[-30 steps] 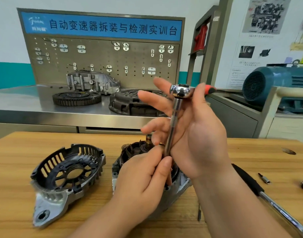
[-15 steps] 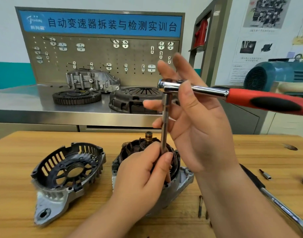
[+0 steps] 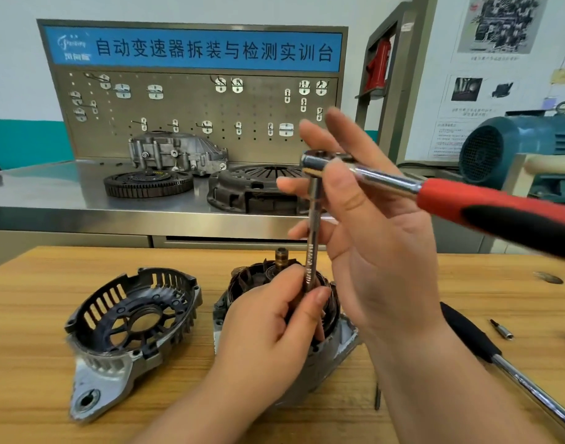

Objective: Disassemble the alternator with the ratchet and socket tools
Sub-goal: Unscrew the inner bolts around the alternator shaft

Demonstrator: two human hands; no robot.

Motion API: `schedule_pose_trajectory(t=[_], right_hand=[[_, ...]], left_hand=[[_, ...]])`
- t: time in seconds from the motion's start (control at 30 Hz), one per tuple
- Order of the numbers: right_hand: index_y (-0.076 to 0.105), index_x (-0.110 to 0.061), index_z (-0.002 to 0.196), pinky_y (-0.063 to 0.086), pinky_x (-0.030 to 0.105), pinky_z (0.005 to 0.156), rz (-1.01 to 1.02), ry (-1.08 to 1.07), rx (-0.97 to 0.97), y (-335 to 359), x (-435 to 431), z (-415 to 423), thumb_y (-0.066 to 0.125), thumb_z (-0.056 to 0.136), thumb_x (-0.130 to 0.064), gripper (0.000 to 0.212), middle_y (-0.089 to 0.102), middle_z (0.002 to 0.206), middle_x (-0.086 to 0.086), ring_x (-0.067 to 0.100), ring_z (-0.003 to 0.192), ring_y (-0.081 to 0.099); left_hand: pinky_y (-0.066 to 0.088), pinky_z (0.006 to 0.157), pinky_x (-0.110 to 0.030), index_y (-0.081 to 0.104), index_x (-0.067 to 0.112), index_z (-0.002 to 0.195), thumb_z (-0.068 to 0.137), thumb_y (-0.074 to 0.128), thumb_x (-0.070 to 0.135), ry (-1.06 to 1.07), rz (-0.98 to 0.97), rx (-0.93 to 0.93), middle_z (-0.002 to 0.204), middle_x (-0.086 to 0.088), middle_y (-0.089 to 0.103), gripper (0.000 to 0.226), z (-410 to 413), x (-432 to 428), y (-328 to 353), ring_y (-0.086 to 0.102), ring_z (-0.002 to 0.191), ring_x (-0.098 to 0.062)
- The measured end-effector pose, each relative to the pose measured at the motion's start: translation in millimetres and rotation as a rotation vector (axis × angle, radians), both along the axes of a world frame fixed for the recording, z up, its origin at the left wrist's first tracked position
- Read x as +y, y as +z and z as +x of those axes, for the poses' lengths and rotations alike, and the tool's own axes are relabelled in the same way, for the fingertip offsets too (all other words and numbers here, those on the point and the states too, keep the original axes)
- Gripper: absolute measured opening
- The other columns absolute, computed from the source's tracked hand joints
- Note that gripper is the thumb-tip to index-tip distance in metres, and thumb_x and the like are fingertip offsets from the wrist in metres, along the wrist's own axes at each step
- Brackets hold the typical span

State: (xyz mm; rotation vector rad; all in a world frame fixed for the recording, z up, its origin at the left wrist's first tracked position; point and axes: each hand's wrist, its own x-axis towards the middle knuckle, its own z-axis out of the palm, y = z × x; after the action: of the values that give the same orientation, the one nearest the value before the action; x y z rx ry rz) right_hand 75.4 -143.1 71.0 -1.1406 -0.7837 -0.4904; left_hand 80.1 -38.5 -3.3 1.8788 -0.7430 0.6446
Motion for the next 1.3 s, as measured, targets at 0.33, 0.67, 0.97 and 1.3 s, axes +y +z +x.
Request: schedule_pose_trajectory(t=[0.33, 0.67, 0.97, 1.3], right_hand=[[0.057, -0.018, 0.122, 0.053, 0.026, 0.052, 0.028, 0.275, 0.232, -0.6, 0.8, 1.4, 0.036, 0.085, -0.052, 0.055, 0.075, 0.102, 0.005, 0.019, 0.061, 0.07], [0.061, -0.031, 0.116, 0.053, 0.023, 0.054, 0.046, 0.055, 0.013, -0.1, 1.7, -1.4, 0.059, 0.086, -0.033, 0.031, 0.068, 0.12, -0.001, 0.018, 0.086, 0.07], [0.052, -0.021, 0.127, 0.054, 0.023, 0.05, 0.04, 0.27, 0.185, -5.7, 1.9, 3.6, 0.025, 0.092, -0.055, 0.056, 0.074, 0.105, 0.007, 0.019, 0.059, 0.069], [0.056, -0.032, 0.122, 0.053, 0.024, 0.052, 0.005, -0.038, -0.034, -5.6, 5.6, -0.7, 0.048, 0.096, -0.041, 0.029, 0.071, 0.114, 0.004, 0.018, 0.075, 0.071]], left_hand=[[0.049, 0.063, -0.039, 0.06, 0.013, 0.08, 0.095, 0.031, 0.042, -0.086, -0.002, 0.001, 0.068, 0.009, 0.066, 0.044, 0.9, 2.9, -0.1, 0.064, 0.066, -0.014], [0.047, 0.059, -0.02, 0.06, 0.016, 0.084, 0.09, 0.04, 0.043, -0.058, -0.024, 0.014, 0.063, 0.013, 0.065, 0.034, 0.6, 0.4, 0.3, 0.064, 0.063, -0.007], [0.047, 0.058, -0.03, 0.058, 0.014, 0.077, 0.095, 0.034, 0.042, -0.065, 0.002, -0.032, 0.062, 0.008, 0.063, 0.041, 0.9, 2.2, -1.6, 0.061, 0.06, -0.008], [0.049, 0.059, -0.027, 0.064, 0.01, 0.09, 0.09, 0.038, 0.045, -0.057, -0.042, 0.02, 0.061, 0.009, 0.064, 0.043, -0.1, 0.5, -1.5, 0.064, 0.06, -0.008]])
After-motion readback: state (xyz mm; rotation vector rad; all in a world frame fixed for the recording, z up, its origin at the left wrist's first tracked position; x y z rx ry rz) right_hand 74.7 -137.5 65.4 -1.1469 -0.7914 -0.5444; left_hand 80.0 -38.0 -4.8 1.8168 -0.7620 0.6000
